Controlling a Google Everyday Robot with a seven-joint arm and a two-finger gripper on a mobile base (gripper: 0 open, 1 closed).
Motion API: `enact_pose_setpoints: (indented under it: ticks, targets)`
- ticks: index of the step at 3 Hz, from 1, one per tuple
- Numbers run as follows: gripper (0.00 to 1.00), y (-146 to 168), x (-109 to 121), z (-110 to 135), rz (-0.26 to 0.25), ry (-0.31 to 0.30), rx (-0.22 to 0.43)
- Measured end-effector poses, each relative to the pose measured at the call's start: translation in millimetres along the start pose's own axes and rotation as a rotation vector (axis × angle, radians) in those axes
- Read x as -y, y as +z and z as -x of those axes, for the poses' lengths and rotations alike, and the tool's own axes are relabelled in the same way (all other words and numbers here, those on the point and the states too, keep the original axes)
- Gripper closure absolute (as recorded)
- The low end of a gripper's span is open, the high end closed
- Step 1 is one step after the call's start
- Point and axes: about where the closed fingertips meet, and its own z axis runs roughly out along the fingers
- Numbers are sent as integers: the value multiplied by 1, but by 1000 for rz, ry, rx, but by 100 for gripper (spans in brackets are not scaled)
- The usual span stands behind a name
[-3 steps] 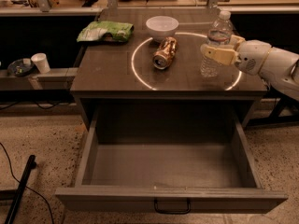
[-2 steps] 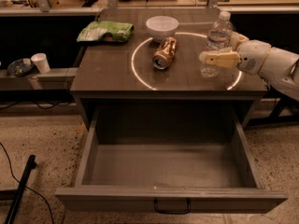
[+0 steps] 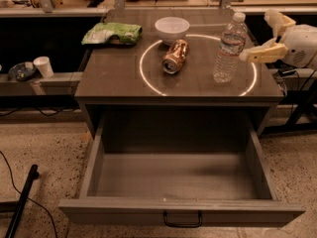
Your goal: Pick water bottle from top drawer and place on counter
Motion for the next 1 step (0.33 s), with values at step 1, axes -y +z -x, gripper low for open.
enact_pose_setpoints:
  ticks: [1]
  targets:
    - [0,-36,7,28,-62,-144,-92]
